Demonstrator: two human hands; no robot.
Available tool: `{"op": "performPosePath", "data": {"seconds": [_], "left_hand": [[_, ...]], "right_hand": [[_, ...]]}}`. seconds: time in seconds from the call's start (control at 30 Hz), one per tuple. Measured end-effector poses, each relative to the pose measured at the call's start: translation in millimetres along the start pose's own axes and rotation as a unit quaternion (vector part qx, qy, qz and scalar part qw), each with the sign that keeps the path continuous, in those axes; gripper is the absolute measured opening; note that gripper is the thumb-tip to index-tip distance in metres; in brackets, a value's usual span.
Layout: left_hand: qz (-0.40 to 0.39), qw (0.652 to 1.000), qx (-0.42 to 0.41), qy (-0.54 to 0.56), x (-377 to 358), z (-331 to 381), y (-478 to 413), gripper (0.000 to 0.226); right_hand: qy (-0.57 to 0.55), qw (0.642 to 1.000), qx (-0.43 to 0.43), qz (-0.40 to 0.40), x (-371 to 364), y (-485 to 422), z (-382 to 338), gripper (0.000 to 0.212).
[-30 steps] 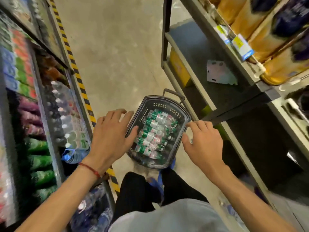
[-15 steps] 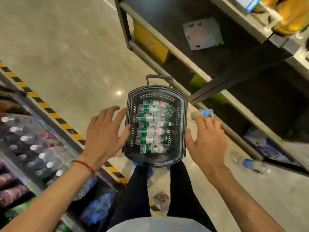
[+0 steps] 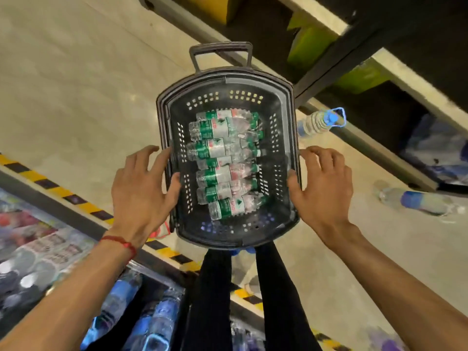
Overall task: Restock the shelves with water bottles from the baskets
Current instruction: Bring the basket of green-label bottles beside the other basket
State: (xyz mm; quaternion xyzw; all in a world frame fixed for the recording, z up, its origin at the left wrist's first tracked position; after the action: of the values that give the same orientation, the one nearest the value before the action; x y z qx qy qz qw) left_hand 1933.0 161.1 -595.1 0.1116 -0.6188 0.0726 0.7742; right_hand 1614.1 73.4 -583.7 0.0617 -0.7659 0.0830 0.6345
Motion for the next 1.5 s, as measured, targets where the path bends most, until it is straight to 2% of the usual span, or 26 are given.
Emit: {"op": "performPosePath", "data": {"seconds": [0.1,0.23,0.3,0.4,0.53,0.7,0.93,1.03,1.17,1.33,1.5], "left_hand": [[-0.01,0.999,0.035,0.013,-59.4,-22.7,4.7,0.06],[-0.009,0.989,0.132,0.059,-128.8,-53.4,4.2,0.07],[-0.006,0.98,0.179,0.09,-153.3,-61.3,4.7,0.077],[0.0,0.976,0.185,0.112,-175.1,-58.6,6.3,0.083],[-0.009,0.977,0.171,0.127,-186.4,-49.8,3.2,0.082],[-0.021,0.972,0.198,0.121,-185.7,-45.2,-1.1,0.086],[0.017,0.963,0.243,0.118,-186.0,-44.1,-6.7,0.085],[0.013,0.961,0.227,0.155,-188.0,-49.1,-6.7,0.091],[-0.012,0.951,0.226,0.209,-186.0,-53.9,-9.3,0.099],[-0.027,0.952,0.224,0.206,-183.5,-53.8,-10.8,0.102],[-0.041,0.958,0.195,0.205,-168.9,-47.7,-25.5,0.108]], "right_hand": [[0.013,0.999,-0.009,-0.036,-65.3,3.3,18.0,0.05],[0.013,0.997,-0.05,-0.064,-143.8,-0.1,41.5,0.065],[0.0,0.996,-0.063,-0.059,-167.6,-1.2,48.1,0.075],[-0.034,0.996,-0.08,-0.034,-184.9,-3.5,54.9,0.086],[-0.049,0.992,-0.104,-0.044,-196.2,-6.4,66.2,0.086],[-0.05,0.99,-0.099,-0.091,-196.1,-10.7,70.9,0.089],[-0.094,0.982,-0.122,-0.113,-202.9,-16.1,78.5,0.102],[-0.105,0.979,-0.13,-0.119,-204.7,-15.5,80.1,0.111],[-0.118,0.974,-0.13,-0.145,-202.8,-13.0,80.4,0.105],[-0.146,0.973,-0.128,-0.129,-199.2,-11.7,77.8,0.101],[-0.151,0.973,-0.12,-0.124,-185.2,-17.2,82.4,0.111]]}}
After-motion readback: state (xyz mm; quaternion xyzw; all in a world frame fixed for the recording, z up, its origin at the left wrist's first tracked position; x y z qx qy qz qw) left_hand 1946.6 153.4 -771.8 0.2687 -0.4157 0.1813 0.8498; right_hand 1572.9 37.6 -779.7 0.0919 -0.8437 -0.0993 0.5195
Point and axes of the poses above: each hand's wrist, its own y-axis away from the middle knuckle, its own x-axis out of the back of the hand, z = x × y, the point moved 8 cm from there along -y, towards the middle knuckle, and after that the axes turned 10 degrees about z, right-handed, at the moved point
